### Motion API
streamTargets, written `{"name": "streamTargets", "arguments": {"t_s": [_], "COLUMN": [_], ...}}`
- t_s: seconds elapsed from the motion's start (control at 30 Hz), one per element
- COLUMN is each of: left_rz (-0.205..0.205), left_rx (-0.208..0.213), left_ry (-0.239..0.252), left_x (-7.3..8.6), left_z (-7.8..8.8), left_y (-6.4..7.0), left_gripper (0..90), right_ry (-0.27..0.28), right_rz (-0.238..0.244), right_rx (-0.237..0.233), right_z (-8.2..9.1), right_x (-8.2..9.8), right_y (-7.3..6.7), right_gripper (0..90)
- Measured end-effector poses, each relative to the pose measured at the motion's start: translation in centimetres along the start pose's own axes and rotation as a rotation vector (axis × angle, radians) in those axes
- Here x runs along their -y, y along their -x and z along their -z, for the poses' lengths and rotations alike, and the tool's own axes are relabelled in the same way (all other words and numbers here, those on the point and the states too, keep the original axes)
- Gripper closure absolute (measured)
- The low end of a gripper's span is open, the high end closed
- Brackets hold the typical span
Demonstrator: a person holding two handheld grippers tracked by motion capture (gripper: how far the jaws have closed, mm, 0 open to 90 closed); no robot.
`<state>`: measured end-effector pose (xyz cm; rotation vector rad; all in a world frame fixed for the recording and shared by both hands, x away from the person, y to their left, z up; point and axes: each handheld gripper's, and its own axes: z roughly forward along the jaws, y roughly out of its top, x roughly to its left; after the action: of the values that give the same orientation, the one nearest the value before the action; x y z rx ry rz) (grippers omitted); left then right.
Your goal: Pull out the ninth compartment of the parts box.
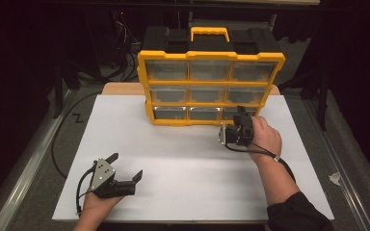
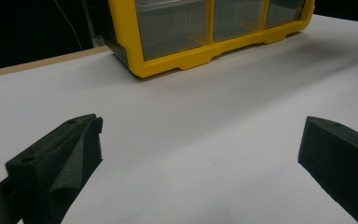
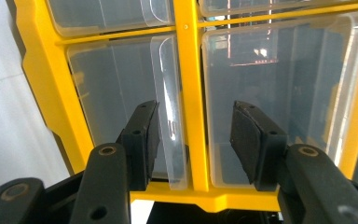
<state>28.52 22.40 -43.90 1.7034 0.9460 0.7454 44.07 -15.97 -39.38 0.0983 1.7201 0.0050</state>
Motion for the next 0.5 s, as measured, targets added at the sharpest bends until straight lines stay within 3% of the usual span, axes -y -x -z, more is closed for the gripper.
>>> {"name": "streamTargets", "arguments": {"t_s": [0.13, 0.17, 0.4, 0.5], "left_rz": [0.001, 0.001, -0.003, -0.005], "left_rx": [-0.002, -0.002, -0.002, -0.004], "left_ry": [-0.005, -0.005, -0.011, -0.012], "left_x": [0.0, 0.0, 0.1, 0.1], "left_z": [0.1, 0.1, 0.0, 0.0], "left_y": [0.0, 0.0, 0.0, -0.1], "left_gripper": [0.1, 0.1, 0.1, 0.1], "right_ry": [-0.010, 0.002, -0.042, -0.021], "right_rz": [-0.005, 0.002, 0.010, 0.022], "right_rx": [-0.029, -0.013, -0.055, -0.032], "right_z": [-0.5, -0.7, -2.0, -2.3], "right_x": [0.0, 0.1, 0.7, 0.7], "right_y": [-0.1, -0.1, -1.0, -1.2], "right_gripper": [57.6, 58.2, 61.5, 64.0]}}
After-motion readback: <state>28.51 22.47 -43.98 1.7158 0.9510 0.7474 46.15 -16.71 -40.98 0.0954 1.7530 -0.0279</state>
